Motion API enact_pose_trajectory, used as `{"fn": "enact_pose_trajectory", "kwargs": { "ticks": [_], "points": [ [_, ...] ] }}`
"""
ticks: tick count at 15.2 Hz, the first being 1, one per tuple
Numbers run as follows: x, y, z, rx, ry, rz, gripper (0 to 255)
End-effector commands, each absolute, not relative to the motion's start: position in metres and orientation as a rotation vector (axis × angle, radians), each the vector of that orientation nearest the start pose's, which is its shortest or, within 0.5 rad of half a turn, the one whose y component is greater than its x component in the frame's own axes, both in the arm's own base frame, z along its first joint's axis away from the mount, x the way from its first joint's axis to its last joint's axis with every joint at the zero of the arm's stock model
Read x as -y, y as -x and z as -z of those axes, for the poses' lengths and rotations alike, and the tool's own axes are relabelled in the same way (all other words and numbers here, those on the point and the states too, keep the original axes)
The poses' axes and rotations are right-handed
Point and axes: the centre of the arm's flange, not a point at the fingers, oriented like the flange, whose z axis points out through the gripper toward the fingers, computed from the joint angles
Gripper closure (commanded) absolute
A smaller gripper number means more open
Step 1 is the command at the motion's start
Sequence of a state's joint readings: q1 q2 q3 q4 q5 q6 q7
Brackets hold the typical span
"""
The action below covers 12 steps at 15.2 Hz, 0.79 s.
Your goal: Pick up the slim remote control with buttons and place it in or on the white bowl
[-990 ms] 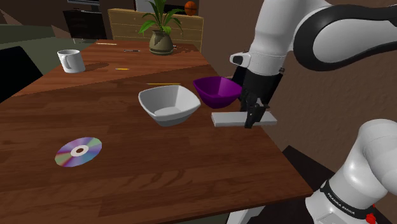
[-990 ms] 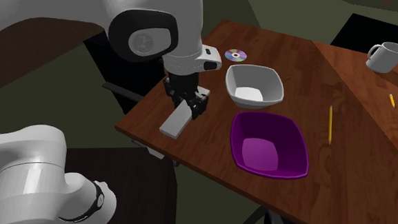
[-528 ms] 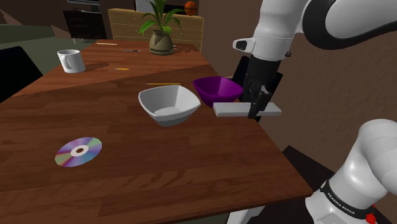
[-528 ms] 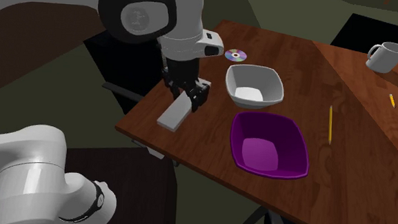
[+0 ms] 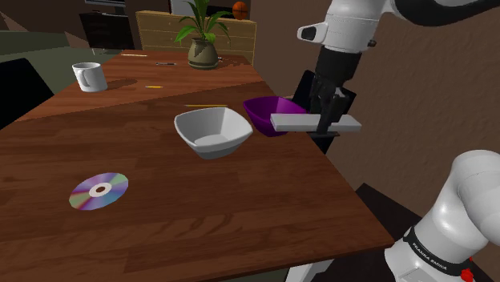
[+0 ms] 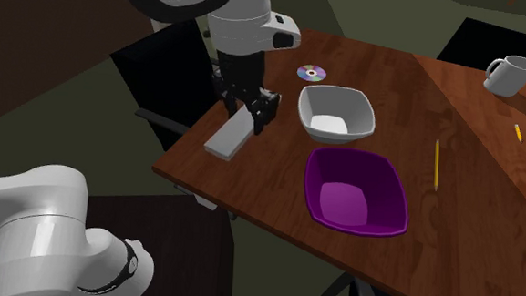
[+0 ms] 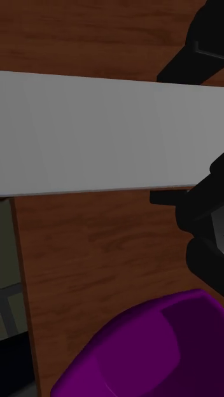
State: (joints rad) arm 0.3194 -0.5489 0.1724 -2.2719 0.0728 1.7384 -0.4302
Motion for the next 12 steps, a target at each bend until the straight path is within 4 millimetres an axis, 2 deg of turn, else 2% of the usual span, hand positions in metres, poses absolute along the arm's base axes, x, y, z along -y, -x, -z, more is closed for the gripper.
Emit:
{"fn": "enact_pose_trajectory", "kwargs": {
  "ticks": [1, 12],
  "points": [
    [-0.206, -0.345, -0.564, 1.354, 2.854, 0.015, 255],
    [-0.276, -0.473, -0.565, 1.354, 2.854, 0.015, 255]
  ]
}}
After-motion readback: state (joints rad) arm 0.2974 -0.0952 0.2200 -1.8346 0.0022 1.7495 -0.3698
